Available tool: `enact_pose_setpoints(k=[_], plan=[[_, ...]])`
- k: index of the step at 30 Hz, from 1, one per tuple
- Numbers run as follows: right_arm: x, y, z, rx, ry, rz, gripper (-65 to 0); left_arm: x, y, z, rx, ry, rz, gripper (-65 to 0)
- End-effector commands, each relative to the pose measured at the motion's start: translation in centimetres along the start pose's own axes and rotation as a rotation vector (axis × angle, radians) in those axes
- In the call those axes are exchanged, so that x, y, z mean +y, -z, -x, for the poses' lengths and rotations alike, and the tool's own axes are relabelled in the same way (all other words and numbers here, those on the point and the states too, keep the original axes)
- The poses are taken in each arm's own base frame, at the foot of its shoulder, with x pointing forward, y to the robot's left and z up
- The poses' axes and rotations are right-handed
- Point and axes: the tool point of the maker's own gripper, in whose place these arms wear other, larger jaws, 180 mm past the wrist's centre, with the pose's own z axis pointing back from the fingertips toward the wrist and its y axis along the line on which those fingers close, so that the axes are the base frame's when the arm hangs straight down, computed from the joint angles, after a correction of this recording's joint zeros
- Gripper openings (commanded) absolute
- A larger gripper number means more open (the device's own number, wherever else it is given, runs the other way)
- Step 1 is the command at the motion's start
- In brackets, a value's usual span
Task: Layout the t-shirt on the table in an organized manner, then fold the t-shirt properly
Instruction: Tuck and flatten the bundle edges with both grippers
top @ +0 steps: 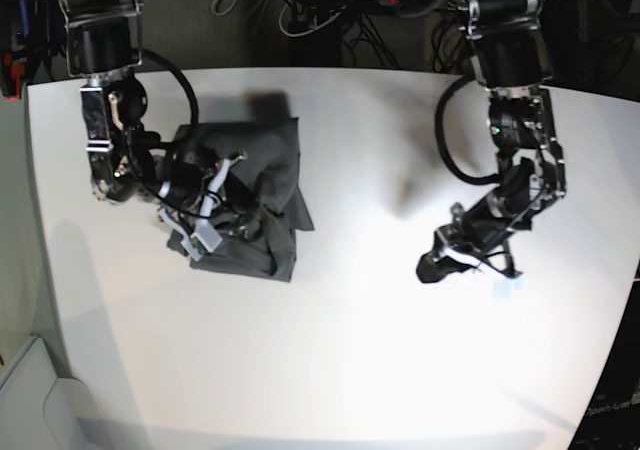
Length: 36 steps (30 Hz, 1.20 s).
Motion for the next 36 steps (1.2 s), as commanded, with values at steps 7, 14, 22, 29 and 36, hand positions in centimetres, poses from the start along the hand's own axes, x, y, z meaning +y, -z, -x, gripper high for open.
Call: enact_pose_setpoints(k=[7,14,22,29,36], plan=[[0.3,-1.8,-4.9,-0.111,-0.104,0.02,-62.6,1.6,-2.8,-0.6,-0.011,-0.028,-0.09,-64.8],[0.5,-1.9,-5.4,-0.123,-0.112,0.02,-62.6,-2.9,0.7,4.9,0.113,-0.04,-0.001,-64.8],[0.5,-1.9,-5.1,-0.119,-0.109,0.02,-62.5,-4.8,4.4,9.8,0.24,-0.071,-0.093,-64.8],[0.2,-2.1,-4.6,-0.105,-0.111,0.027,-62.7,-5.5,5.4,12.0,0.306,-0.104,-0.173,-64.8],[0.4,-2.0,-4.0,-0.097,-0.103,0.023,-62.6,-6.3,7.1,13.1,0.374,-0.099,-0.243,-64.8]])
